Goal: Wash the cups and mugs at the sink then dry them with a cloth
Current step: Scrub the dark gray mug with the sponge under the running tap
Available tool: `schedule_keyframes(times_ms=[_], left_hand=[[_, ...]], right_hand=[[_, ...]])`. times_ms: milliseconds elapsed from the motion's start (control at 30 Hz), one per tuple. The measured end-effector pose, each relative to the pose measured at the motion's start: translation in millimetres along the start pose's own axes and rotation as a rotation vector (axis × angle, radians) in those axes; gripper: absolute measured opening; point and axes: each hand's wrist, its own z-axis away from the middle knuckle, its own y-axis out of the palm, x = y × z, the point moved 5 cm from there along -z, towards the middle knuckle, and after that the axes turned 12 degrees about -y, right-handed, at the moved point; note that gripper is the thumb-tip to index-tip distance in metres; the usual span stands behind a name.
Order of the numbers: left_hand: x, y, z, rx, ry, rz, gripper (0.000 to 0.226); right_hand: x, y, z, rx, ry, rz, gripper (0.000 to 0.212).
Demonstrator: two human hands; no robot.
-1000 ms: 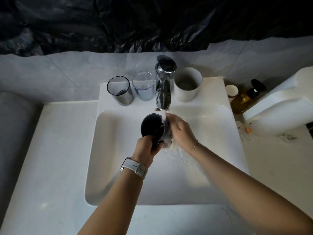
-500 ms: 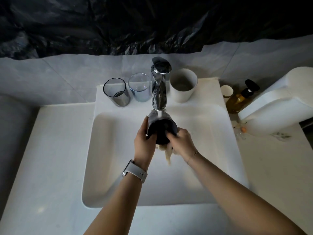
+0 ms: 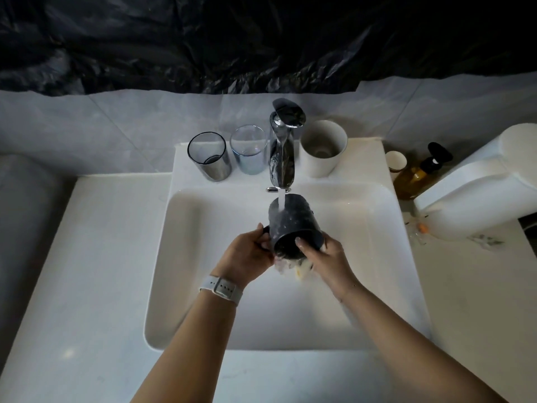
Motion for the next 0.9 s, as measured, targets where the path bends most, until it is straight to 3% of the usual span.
schedule_keyframes(times_ms=[100,200,267,400,533,600,667,767,900], left_hand=[[-11,12,5,-0.047,0.183,-0.124,0.036],[-24,20,8,-0.141,0.441,-0.342,0.041],[-28,25,9,-0.16,0.553,-0.453,0.043],[-24,36,7,-0.194,0.623,-0.53,0.04],[-13,46,9,-0.221,0.659,-0.614,0.031],[-11,47,15,-0.221,0.692,-0.636,0.034],[-10,46,20,-0.206,0.722,-0.648,0.035],[-8,35,24,-0.243,0.71,-0.643,0.03],[-9,23,32,-0.159,0.707,-0.772,0.027]], right_hand=[[-5,-18,6,0.077,0.127,-0.13,0.032],[-4,-38,10,-0.173,0.148,-0.266,0.041],[13,-42,7,-0.303,-0.002,-0.184,0.035],[55,-4,-13,-0.115,-0.349,-0.022,0.041],[52,30,-33,0.16,-0.762,0.702,0.038],[45,32,-42,0.188,-0.803,0.777,0.04],[47,27,-44,0.126,-0.691,0.466,0.038],[34,12,-45,-0.007,-0.208,0.087,0.026],[16,9,-45,0.061,0.161,-0.212,0.041]])
